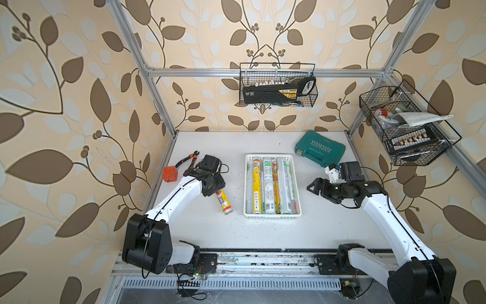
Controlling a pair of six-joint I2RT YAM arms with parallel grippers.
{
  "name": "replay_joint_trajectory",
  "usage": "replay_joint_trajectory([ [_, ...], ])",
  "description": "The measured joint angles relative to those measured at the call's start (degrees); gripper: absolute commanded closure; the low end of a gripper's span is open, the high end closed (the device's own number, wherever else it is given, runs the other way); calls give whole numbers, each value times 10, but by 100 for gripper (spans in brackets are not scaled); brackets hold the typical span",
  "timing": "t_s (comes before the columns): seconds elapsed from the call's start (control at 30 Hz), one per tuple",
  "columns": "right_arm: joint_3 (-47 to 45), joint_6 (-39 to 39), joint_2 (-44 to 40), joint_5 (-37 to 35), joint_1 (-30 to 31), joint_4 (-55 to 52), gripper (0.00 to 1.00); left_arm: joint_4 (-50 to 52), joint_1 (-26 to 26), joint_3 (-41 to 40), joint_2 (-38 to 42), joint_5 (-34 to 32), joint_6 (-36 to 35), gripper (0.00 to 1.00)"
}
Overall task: Put the plastic wrap into the basket
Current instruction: Pick up the plastic wrap from the center of the board, then place the plastic wrap in the basket.
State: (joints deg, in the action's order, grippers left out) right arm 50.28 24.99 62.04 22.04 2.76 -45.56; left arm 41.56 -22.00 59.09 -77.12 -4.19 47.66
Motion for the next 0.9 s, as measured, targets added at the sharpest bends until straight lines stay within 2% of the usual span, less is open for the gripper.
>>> replay_joint_trajectory([
  [0.27,0,0,0,0,0,-4,16,47,-157,186,-75,-47,17,61],
  [0.47,0,0,0,-4,0,-8,16,59,-242,283,-168,-62,21,61],
  [0.7,0,-2,0,-5,0,-13,16,68,-302,378,-268,-61,20,61],
  [0.9,1,-7,-1,-9,0,-19,16,68,-320,406,-319,-55,21,60],
])
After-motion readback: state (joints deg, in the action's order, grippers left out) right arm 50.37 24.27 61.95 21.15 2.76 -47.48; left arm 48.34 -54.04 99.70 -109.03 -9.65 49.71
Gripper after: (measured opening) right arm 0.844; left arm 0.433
